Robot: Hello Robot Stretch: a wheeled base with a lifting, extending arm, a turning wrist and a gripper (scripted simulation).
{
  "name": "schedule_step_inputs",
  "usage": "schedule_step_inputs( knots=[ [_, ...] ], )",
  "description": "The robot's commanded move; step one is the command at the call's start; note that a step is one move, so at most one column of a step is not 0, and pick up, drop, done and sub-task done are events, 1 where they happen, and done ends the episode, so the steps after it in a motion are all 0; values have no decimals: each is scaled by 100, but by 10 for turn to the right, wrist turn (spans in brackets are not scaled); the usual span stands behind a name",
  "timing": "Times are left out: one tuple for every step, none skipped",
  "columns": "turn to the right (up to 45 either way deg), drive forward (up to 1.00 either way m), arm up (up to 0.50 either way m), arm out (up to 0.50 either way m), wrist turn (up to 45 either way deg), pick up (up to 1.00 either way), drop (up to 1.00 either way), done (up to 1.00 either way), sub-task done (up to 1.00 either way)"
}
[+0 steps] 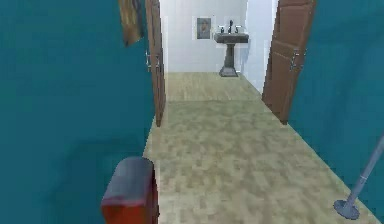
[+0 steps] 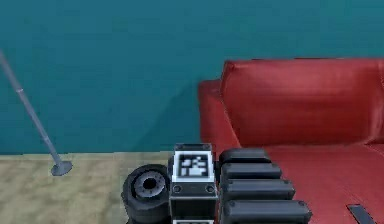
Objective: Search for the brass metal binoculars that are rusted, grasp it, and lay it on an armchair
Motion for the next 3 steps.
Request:
schedule_step_inputs(
  knots=[
    [180,0,0,0,0,0,0,0,0],
    [0,75,0,0,0,0,0,0,0],
    [-150,0,0,0,0,0,0,0,0]
  ],
)
